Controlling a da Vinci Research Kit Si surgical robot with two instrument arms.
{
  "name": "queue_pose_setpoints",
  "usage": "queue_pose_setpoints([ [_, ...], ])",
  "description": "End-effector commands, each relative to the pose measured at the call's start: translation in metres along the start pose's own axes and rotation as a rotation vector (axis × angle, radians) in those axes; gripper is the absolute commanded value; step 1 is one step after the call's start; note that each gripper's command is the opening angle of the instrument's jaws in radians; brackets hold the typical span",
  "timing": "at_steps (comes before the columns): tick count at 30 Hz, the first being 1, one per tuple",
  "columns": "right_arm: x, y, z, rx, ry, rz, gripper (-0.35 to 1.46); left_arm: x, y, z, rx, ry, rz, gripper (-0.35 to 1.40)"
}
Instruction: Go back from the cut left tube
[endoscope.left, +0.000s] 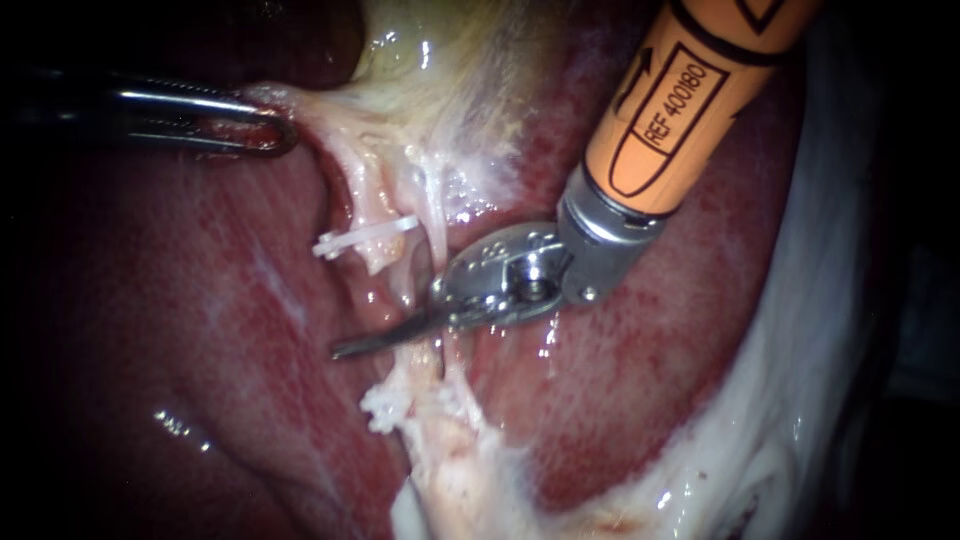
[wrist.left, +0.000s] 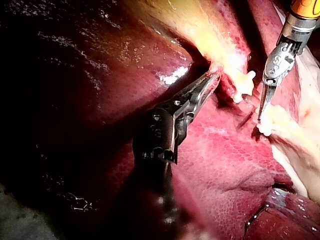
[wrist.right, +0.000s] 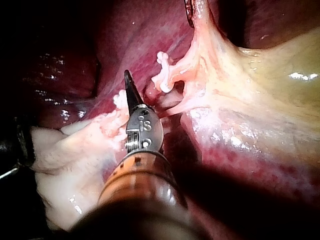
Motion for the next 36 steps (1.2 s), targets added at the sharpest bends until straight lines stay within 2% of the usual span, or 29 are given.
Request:
queue_pose_setpoints([
  [1, 0.0001, 0.0, 0.0, 0.0, 0.001, 0.0, -0.35, 0.0, 0.0, 0.0, 0.0, 0.0, 0.0, -0.35],
  [2, 0.0001, 0.0, 0.0, -0.002, 0.005, 0.0, -0.35, 0.0, 0.0, 0.0, 0.0, 0.0, 0.0, -0.35],
  [3, 0.0001, 0.0, 0.0001, -0.011, 0.01, -0.001, -0.13, 0.0, 0.0, 0.0, 0.0, 0.0, 0.0, -0.35],
  [5, 0.0001, 0.0001, 0.0003, -0.035, 0.018, 0.006, 0.59, 0.0, 0.0, 0.0, 0.0, 0.0, 0.0, -0.35],
  [6, 0.0002, 0.0001, 0.0003, -0.053, 0.023, 0.024, 0.88, 0.0, 0.0, 0.0, 0.0, 0.0, 0.0, -0.35],
  [8, 0.0003, 0.0002, 0.0004, -0.102, 0.036, 0.044, 1.26, 0.0, 0.0, 0.0, 0.0, 0.0, 0.0, -0.35],
  [9, 0.0003, 0.0002, 0.0004, -0.122, 0.041, 0.045, 1.33, 0.0, 0.0, 0.0, 0.0, 0.0, 0.0, -0.35],
  [13, 0.0002, 0.0001, 0.0002, -0.16, 0.05, 0.062, 1.41, 0.0, 0.0, 0.0, 0.0, 0.0, 0.0, -0.35],
  [16, -0.0003, -0.0005, -0.0005, -0.195, 0.058, 0.068, 1.43, -0.0001, 0.0, -0.0001, -0.001, 0.0, 0.0, -0.35],
  [17, -0.0006, -0.0008, -0.0009, -0.216, 0.063, 0.071, 1.43, -0.0001, -0.0001, -0.0001, -0.001, 0.0, 0.0, -0.35],
  [20, -0.0017, -0.0023, -0.0025, -0.348, 0.075, 0.017, 1.43, -0.0001, -0.0001, -0.0001, -0.001, 0.0, 0.001, -0.35],
  [24, -0.003, -0.0043, -0.0054, -0.466, 0.046, -0.117, 1.45, -0.0003, -0.0003, 0.0, -0.001, 0.0, 0.002, -0.35],
  [28, -0.0036, -0.0054, -0.0087, -0.539, 0.008, -0.187, 1.45, -0.0004, -0.0003, 0.0001, 0.0, 0.0, 0.003, -0.35],
  [36, -0.0045, -0.0069, -0.014, -0.64, -0.071, -0.202, 1.45, -0.0004, -0.0004, 0.0001, 0.0, 0.0, 0.003, -0.35],
])
